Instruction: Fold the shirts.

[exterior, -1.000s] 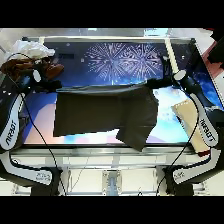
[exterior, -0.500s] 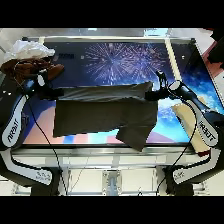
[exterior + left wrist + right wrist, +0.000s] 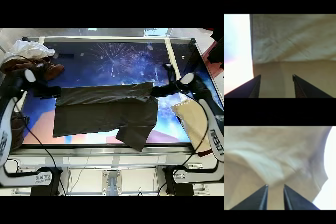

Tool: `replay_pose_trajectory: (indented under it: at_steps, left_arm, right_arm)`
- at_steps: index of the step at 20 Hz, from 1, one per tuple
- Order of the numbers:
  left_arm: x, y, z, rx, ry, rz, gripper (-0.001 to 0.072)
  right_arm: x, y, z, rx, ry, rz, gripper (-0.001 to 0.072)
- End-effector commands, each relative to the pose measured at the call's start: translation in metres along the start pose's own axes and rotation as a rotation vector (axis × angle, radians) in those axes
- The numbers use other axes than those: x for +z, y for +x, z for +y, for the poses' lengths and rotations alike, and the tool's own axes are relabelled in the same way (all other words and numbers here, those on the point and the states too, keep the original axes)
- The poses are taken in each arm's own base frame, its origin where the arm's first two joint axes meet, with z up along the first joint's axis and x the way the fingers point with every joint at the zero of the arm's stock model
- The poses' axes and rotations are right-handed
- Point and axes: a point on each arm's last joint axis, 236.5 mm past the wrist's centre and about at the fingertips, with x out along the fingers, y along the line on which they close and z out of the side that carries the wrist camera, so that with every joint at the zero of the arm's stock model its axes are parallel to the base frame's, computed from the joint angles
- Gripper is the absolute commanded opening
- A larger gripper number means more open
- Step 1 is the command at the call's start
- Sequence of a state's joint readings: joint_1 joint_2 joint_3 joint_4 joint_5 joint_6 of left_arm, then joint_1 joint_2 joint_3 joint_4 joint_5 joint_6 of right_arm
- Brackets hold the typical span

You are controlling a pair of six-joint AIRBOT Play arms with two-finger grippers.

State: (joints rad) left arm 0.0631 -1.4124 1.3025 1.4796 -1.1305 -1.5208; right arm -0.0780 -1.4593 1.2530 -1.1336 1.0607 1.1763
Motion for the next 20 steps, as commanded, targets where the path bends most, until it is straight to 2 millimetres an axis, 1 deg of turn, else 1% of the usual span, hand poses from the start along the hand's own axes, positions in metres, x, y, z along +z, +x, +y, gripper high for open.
replay_pose_trajectory:
  at_steps: [1,2,3,4,5,6,8,9,10,11,13,17,20]
  left_arm:
    - [-0.006,-0.063,0.006,0.036,0.093,-0.114,0.0475]
    - [-0.021,-0.071,0.012,0.047,0.081,-0.123,0.0475]
    - [-0.040,-0.072,0.018,0.052,0.061,-0.113,0.0475]
    - [-0.063,-0.071,0.022,0.056,0.040,-0.095,0.0475]
    - [-0.080,-0.071,0.022,0.057,0.034,-0.089,0.0475]
    - [-0.094,-0.072,0.020,0.053,0.033,-0.092,0.0475]
    - [-0.105,-0.080,0.014,0.037,0.026,-0.113,0.0475]
    - [-0.106,-0.086,0.010,0.024,0.013,-0.130,0.0475]
    - [-0.105,-0.090,0.006,0.009,0.004,-0.147,0.0475]
    - [-0.104,-0.093,0.001,-0.010,-0.003,-0.159,0.0475]
    - [-0.104,-0.095,-0.005,-0.038,-0.013,-0.167,0.0475]
    - [-0.103,-0.096,-0.012,-0.066,-0.022,-0.169,0.0475]
    - [-0.103,-0.096,-0.014,-0.077,-0.026,-0.170,0.0475]
  right_arm:
    - [-0.050,-0.046,-0.016,-0.035,0.049,0.119,0.0281]
    - [-0.071,-0.048,-0.019,-0.023,0.090,0.145,0.0281]
    - [-0.097,-0.045,-0.018,-0.003,0.141,0.173,0.0282]
    - [-0.121,-0.039,-0.013,0.030,0.195,0.193,0.0282]
    - [-0.145,-0.031,-0.002,0.081,0.242,0.209,0.0282]
    - [-0.164,-0.024,0.009,0.129,0.281,0.226,0.0282]
    - [-0.199,-0.011,0.034,0.212,0.360,0.276,0.0284]
    - [-0.212,-0.005,0.047,0.260,0.410,0.297,0.0321]
    - [-0.221,-0.001,0.057,0.300,0.455,0.310,0.0394]
    - [-0.228,0.003,0.067,0.341,0.483,0.315,0.0409]
    - [-0.237,0.010,0.077,0.385,0.518,0.311,0.0408]
    - [-0.256,0.019,0.081,0.386,0.574,0.332,0.0408]
    - [-0.259,0.023,0.084,0.392,0.615,0.318,0.0407]
